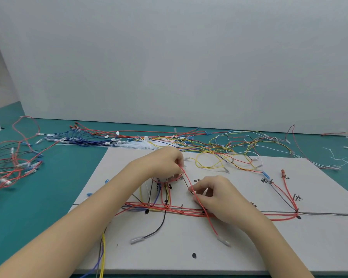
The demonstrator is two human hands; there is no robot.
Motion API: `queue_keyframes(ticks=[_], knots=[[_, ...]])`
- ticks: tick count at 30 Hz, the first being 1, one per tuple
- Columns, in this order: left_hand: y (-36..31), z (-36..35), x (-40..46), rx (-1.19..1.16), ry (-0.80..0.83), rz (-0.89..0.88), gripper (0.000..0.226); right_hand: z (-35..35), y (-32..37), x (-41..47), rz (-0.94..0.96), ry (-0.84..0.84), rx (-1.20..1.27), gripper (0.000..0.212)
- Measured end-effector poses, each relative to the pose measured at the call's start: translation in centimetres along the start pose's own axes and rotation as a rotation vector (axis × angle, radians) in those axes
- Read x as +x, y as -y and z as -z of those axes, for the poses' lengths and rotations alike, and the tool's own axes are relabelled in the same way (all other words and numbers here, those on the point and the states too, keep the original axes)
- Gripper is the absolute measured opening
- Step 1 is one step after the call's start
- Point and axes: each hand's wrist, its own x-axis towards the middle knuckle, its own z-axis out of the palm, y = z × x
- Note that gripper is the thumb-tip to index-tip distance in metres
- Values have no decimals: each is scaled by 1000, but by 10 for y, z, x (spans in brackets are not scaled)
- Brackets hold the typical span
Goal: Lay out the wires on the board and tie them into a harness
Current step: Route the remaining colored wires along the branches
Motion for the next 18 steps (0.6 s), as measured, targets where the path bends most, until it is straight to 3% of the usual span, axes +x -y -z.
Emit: queue_keyframes(ticks=[5, 11, 18], knots=[[-6, -5, -2, 107, -37, -11, 11, 2, 0, -1, 2, 5, 30, 21], [-7, -11, -4, -102, 37, 31, 16, 1, -2, 0, -11, 18, 61, 21], [-3, -14, -3, -132, -2, 14, 15, -1, -4, 0, -7, -31, 66, 23]])
